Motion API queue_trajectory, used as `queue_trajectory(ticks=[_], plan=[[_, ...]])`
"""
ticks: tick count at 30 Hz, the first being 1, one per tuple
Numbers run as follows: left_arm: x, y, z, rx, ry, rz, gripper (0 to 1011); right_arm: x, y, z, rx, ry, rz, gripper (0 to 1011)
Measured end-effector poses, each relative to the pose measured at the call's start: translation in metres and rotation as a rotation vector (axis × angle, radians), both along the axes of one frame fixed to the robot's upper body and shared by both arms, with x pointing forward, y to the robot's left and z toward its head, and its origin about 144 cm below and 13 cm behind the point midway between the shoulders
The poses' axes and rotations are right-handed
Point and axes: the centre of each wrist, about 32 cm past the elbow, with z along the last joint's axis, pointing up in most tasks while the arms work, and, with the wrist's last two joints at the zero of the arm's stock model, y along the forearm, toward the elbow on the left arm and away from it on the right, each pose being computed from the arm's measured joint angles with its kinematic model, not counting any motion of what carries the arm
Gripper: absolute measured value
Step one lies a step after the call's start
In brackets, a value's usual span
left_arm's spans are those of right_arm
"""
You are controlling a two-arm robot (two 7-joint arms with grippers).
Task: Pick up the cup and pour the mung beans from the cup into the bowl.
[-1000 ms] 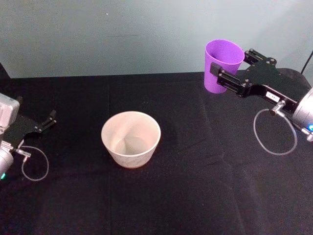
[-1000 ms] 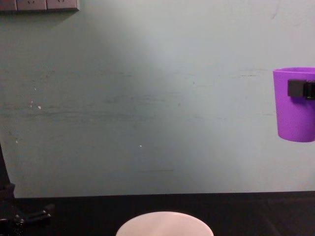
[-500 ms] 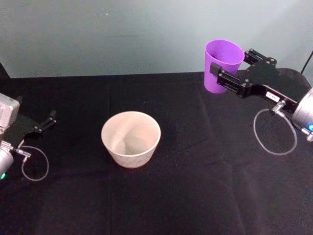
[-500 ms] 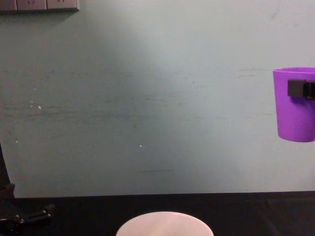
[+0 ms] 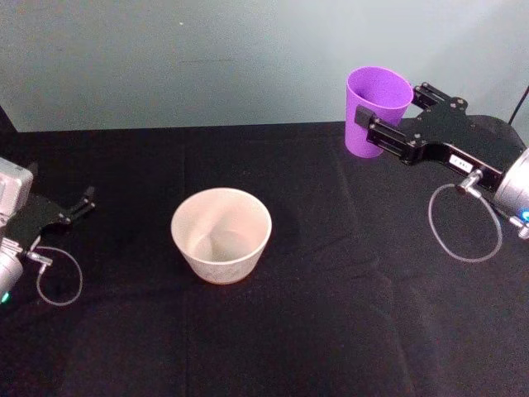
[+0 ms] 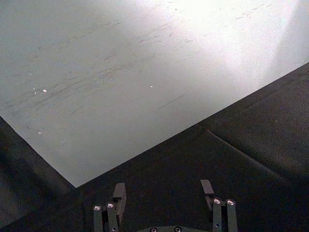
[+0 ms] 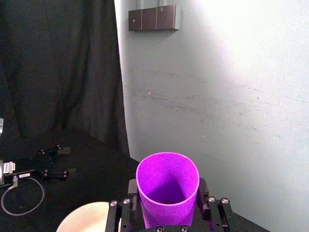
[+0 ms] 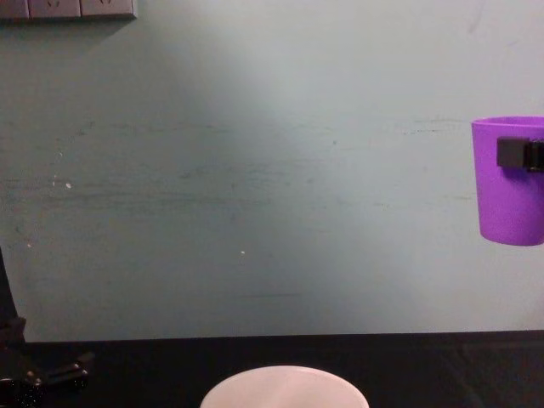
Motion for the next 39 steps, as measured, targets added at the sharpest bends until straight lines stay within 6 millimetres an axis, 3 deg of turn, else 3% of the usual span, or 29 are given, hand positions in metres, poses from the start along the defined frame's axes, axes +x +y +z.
queue_trajectory(ticks=[39], plan=[[0.0000, 0.0000, 0.0000, 0.000, 0.000, 0.000, 1000, 0.0000, 0.0000, 0.0000, 0.000, 0.000, 0.000, 720]])
